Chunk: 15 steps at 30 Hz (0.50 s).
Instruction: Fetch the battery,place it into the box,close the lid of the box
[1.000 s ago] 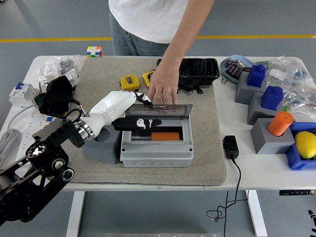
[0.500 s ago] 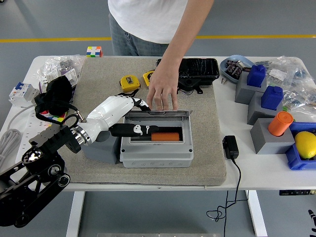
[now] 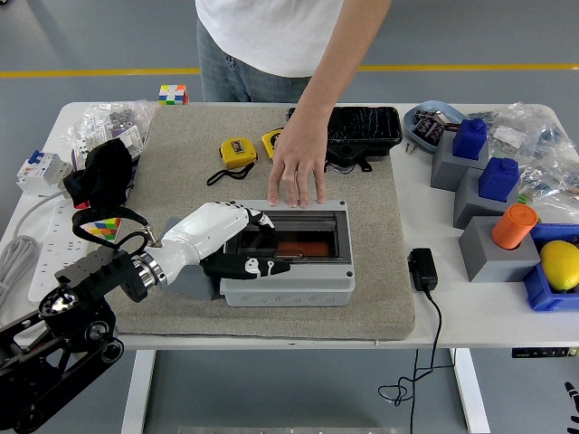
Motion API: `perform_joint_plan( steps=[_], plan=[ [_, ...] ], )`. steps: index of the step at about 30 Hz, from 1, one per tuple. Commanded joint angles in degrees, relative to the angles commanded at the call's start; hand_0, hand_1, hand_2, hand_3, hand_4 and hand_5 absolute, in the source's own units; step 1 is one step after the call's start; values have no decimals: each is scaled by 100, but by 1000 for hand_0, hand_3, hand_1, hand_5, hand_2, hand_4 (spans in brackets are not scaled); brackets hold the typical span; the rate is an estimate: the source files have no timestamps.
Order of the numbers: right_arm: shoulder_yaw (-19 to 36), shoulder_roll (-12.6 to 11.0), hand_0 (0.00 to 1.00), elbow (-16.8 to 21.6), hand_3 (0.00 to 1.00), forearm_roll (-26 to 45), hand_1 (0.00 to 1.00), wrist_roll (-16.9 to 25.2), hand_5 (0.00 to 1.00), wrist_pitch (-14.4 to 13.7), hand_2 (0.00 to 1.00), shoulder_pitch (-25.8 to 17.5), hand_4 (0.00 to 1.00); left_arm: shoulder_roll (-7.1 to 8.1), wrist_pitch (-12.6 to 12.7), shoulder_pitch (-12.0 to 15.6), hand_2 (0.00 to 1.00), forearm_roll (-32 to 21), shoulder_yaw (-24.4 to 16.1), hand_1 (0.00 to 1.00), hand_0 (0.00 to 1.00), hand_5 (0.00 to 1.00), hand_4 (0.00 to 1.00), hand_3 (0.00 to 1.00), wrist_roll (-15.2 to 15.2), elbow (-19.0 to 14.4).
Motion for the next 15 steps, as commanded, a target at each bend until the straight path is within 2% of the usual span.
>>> perform_joint_plan(
  steps=[8,13,15],
  plan=[
    [22,11,827,0,817,-27,796,-7,981,1,777,-11,998,-97,65,15,663,68,-249,717,731,998,998,625,-38,-22],
    [11,29,827,0,817,-36,796,-2,981,4,777,-4,998,-289,159,44,663,176,-722,717,731,998,998,625,-117,-15],
    [9,34,827,0,817,-48,795,-7,981,4,777,-8,998,-417,209,74,666,232,-1001,722,728,998,998,630,-166,16]
  ],
)
